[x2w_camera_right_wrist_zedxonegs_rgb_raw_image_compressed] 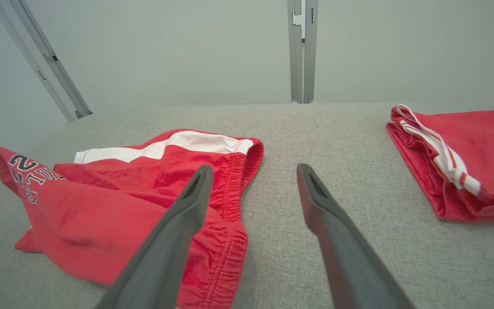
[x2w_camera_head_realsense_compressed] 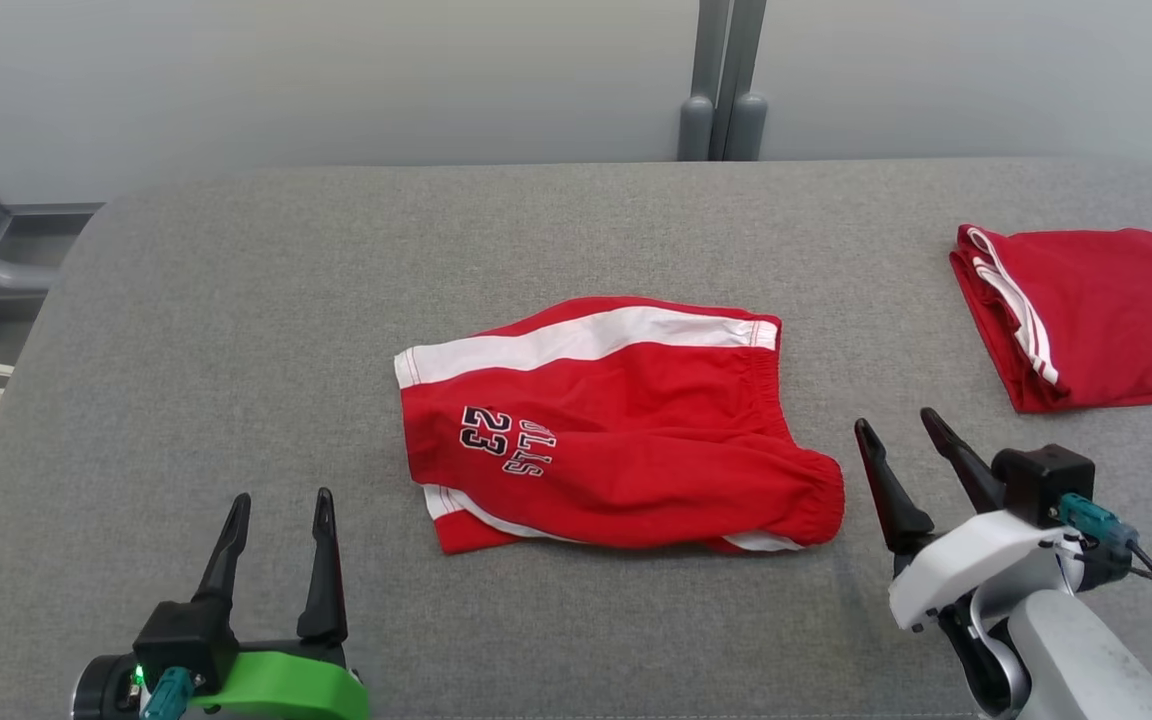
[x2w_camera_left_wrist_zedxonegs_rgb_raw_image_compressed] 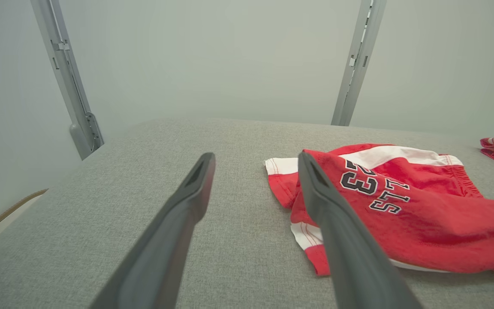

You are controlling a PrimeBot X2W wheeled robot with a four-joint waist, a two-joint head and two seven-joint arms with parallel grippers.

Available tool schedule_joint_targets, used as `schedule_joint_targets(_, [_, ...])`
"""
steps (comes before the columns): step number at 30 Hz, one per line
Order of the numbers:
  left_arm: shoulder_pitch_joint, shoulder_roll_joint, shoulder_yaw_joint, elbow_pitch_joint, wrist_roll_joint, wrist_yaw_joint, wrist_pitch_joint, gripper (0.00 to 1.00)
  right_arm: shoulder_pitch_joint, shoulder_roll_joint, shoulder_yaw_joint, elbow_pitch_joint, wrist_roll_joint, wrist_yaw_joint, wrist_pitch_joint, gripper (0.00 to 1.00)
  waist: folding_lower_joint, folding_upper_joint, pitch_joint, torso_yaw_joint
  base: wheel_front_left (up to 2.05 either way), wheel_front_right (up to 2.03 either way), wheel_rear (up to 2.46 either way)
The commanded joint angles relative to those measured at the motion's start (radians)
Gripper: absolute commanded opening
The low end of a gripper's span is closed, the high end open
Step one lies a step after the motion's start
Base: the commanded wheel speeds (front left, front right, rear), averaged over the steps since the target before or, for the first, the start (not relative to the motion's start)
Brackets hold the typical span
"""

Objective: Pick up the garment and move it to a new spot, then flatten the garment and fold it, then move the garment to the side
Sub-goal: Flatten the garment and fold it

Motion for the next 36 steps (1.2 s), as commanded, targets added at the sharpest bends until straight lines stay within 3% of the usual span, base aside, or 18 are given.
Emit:
schedule_joint_targets(1, [0.018,0.002,0.008,-0.008,0.004,0.008,0.001,1.00,0.028,0.003,-0.011,-0.023,-0.012,0.000,-0.003,1.00,0.0000,-0.0001,-0.009,-0.006,0.00,0.00,0.00])
schedule_joint_targets(18, [0.089,0.002,0.070,-0.069,0.023,0.028,0.001,1.00,0.218,0.072,-0.168,-0.237,-0.124,0.000,-0.003,1.00,0.0000,-0.0001,-0.049,-0.056,0.00,0.00,0.00])
schedule_joint_targets(27, [0.112,0.002,0.088,-0.083,0.038,0.037,0.001,1.00,0.267,0.100,-0.203,-0.265,-0.145,0.000,-0.003,1.00,0.0000,-0.0001,-0.063,-0.071,0.00,0.00,0.00])
schedule_joint_targets(36, [0.106,0.010,0.086,-0.014,0.066,0.028,0.001,1.00,0.275,0.116,-0.198,-0.259,-0.150,0.000,0.005,1.00,0.0000,-0.0001,-0.067,-0.070,0.00,0.00,0.00])
